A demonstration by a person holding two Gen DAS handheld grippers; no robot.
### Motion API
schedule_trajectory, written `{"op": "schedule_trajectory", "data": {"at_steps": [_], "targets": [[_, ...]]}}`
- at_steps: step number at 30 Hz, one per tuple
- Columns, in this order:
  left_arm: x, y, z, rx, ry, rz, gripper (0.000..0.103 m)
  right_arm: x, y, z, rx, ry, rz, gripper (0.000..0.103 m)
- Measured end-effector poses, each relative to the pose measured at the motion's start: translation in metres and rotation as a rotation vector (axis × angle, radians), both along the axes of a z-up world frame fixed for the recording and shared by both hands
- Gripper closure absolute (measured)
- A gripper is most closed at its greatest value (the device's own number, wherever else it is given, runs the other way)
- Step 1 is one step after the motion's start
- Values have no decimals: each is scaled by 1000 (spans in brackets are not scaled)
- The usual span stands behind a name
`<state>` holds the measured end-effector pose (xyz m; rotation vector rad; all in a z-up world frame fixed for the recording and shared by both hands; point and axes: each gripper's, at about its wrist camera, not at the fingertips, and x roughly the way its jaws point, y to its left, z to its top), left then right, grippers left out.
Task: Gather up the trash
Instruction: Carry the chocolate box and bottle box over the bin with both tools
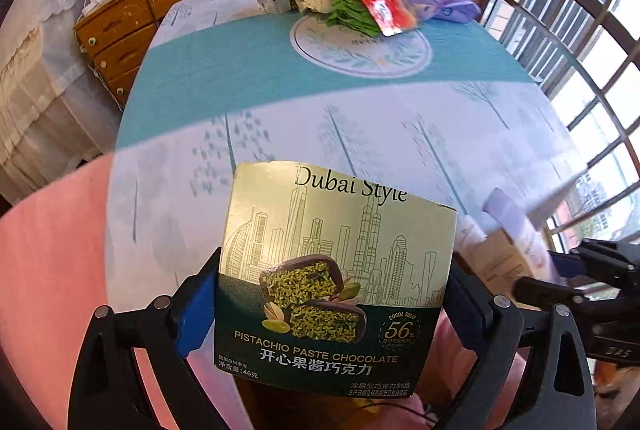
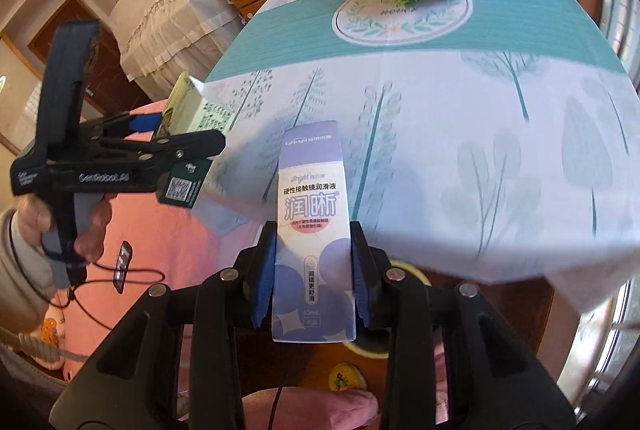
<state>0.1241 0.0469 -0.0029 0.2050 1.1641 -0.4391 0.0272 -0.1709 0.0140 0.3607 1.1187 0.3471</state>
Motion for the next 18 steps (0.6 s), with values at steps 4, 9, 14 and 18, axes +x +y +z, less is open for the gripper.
{"op": "schedule_trajectory", "data": {"at_steps": [4, 9, 14, 18], "targets": [[-56, 3, -1, -54, 57, 4, 7, -41, 17, -2, -24, 48, 10, 73], [-107, 9, -34, -67, 128, 75, 7, -82, 30, -17, -79, 117, 45, 73], [-129, 4, -95, -56, 198, 163, 6, -104, 35, -64, -130, 189, 56, 73], [-144, -8, -151, -53, 230, 187, 6, -112, 36, -126, -156, 245, 70, 73]]}}
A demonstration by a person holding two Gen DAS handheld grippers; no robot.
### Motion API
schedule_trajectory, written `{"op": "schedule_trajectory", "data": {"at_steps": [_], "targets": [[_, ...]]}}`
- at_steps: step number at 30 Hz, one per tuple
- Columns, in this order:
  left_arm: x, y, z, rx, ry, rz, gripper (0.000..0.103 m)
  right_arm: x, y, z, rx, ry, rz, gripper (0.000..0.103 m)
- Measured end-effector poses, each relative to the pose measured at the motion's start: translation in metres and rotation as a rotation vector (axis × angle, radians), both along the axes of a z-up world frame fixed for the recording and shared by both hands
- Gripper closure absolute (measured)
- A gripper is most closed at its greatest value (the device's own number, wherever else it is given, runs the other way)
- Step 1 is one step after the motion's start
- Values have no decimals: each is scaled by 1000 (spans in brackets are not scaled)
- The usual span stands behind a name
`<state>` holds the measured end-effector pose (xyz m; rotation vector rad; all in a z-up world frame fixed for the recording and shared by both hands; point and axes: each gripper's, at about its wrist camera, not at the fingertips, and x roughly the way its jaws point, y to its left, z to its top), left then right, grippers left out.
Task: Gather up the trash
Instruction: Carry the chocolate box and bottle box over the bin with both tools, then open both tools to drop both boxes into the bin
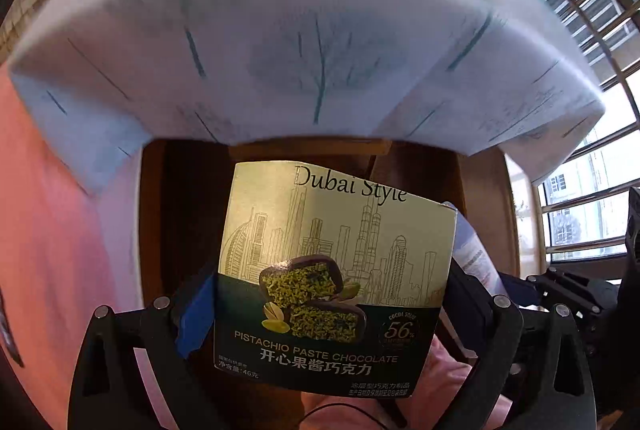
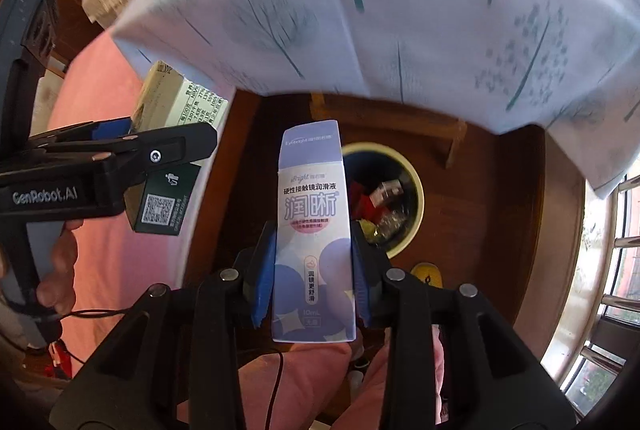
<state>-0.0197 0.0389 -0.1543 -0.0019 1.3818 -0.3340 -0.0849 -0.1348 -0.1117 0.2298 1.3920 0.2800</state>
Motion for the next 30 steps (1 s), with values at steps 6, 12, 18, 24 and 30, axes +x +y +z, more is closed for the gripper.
{"op": "schedule_trajectory", "data": {"at_steps": [6, 12, 18, 24, 30], "targets": [[-17, -21, -95, 24, 39, 36, 6, 1, -9, -96, -29, 50, -11, 73], [-27, -25, -175, 35, 64, 91, 6, 8, -17, -176, -36, 76, -55, 73], [-27, -27, -222, 35, 79, 114, 6, 16, -26, -223, -24, 57, -79, 72], [-25, -38, -240, 42, 126, 87, 5, 21, -34, -252, -16, 52, -94, 66], [-12, -41, -240, 44, 108, 60, 3, 24, -35, -261, -26, 46, -108, 47]]}}
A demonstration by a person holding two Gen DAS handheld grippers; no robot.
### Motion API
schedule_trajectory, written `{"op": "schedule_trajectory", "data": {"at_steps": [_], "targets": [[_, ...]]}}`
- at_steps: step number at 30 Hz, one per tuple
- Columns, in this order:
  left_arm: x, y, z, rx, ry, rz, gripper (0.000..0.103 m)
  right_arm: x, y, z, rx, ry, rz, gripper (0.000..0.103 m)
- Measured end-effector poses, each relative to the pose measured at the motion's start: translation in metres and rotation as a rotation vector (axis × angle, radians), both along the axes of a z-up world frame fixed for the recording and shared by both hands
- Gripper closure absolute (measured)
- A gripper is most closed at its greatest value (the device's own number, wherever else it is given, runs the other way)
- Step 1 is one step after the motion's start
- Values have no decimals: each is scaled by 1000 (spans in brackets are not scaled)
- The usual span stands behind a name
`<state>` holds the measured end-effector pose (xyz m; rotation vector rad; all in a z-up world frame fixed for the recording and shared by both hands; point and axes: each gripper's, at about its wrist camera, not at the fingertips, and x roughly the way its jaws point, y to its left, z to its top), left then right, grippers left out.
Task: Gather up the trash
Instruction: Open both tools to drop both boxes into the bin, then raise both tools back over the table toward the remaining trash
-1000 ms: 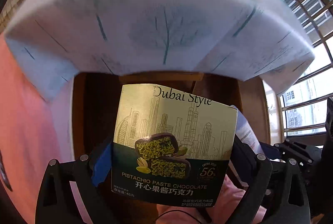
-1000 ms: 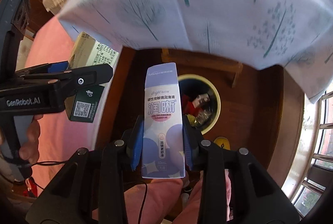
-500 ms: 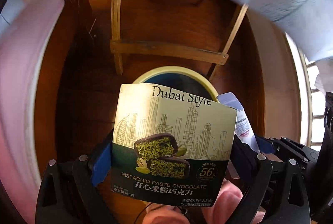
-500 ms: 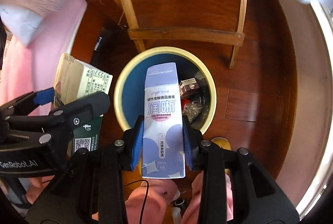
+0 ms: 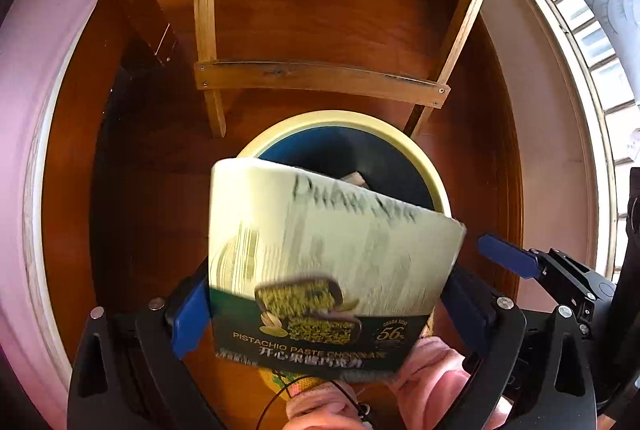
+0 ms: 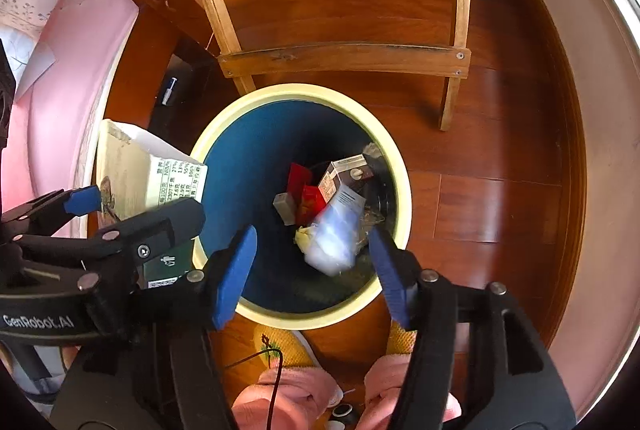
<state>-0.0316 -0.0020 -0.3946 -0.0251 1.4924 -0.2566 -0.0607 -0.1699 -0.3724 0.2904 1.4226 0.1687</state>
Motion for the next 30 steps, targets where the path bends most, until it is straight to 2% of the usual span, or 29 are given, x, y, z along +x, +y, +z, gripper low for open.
{"op": "schedule_trajectory", "data": {"at_steps": [9, 19, 25, 29, 30], "targets": [[9, -3, 10, 11, -52, -2, 2, 0, -4, 6, 0, -16, -27, 47], [11, 6, 49, 24, -63, 28, 2, 1, -7, 31, -3, -27, -46, 47], [8, 12, 102, 18, -57, 51, 2, -1, -12, 78, -8, -15, -61, 47], [6, 13, 161, 3, -75, 45, 2, 0, -15, 129, -8, -26, -62, 47], [7, 13, 184, -1, -90, 42, 2, 1, -15, 147, -8, -31, -61, 47]]}}
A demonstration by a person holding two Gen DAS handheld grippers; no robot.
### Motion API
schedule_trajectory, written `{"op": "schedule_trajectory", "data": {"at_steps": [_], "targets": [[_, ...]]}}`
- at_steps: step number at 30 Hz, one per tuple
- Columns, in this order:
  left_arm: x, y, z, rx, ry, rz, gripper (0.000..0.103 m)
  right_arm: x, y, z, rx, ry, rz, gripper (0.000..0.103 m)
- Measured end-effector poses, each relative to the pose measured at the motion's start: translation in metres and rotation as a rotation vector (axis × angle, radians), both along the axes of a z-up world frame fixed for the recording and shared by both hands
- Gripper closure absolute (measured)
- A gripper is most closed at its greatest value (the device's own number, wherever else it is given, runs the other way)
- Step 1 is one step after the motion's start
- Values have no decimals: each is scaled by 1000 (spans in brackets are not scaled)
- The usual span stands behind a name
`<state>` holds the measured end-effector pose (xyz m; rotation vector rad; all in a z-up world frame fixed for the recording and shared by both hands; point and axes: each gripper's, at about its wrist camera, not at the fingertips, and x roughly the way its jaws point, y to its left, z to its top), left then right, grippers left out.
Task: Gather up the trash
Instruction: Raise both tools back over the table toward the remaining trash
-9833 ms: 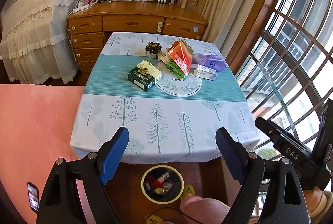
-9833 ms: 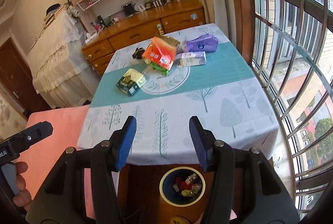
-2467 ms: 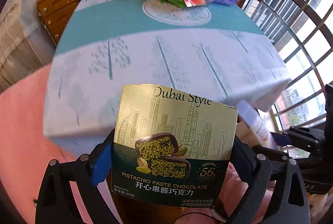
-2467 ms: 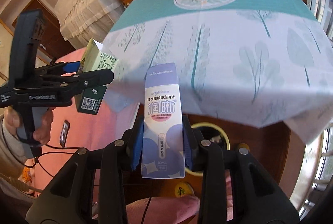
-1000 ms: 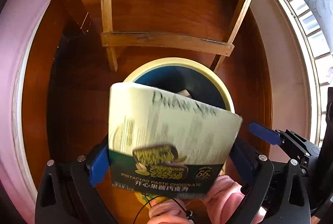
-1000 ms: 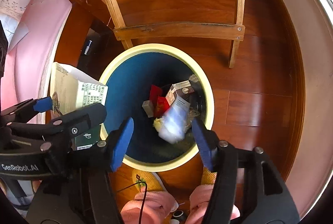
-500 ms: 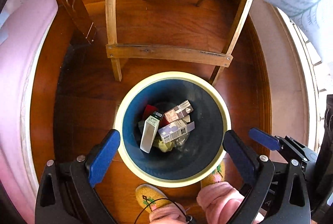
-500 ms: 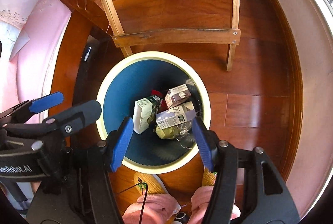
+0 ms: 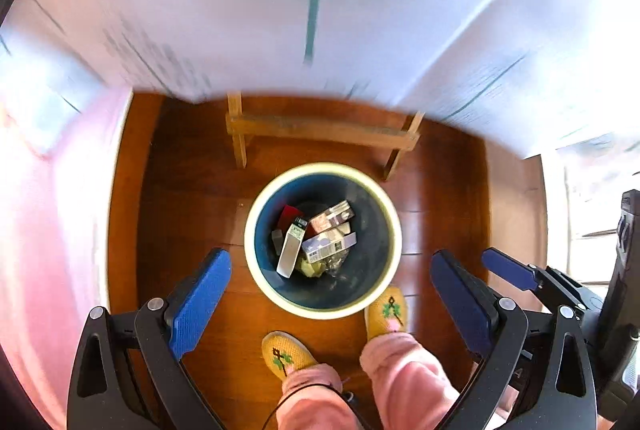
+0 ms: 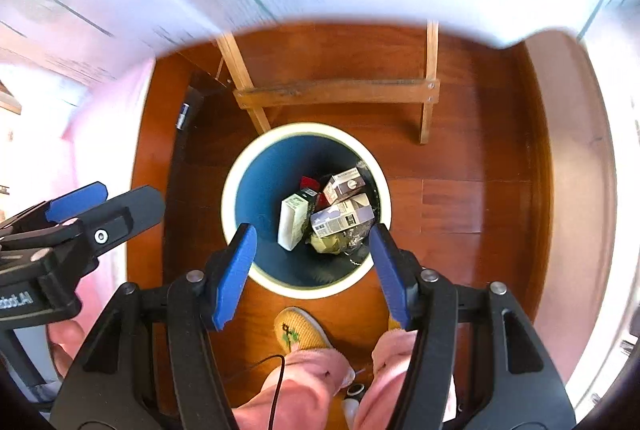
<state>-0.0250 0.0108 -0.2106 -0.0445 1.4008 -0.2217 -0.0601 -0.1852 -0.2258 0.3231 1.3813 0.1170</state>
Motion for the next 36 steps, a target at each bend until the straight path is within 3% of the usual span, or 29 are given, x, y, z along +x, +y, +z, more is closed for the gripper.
{"op": "schedule_trajectory", "data": {"at_steps": [8, 11, 20, 27, 32, 36], "targets": [[4, 3, 151, -18, -135, -34, 2, 1, -2, 132, 7, -93, 7, 47], [8, 9, 210, -21, -186, -32, 2, 1, 0, 181, 1, -145, 10, 40], [7, 21, 345, -65, -320, -65, 2, 2, 8, 313, 3, -331, -34, 39], [14, 17, 403, -81, -378, -110, 1, -1, 7, 380, -16, -437, -91, 39], [24, 9, 429, -68, -412, -129, 1, 3, 1, 409, -36, -502, -135, 39], [40, 0, 431, -60, -398, -143, 1, 4, -10, 425, -47, -539, -161, 39]]}}
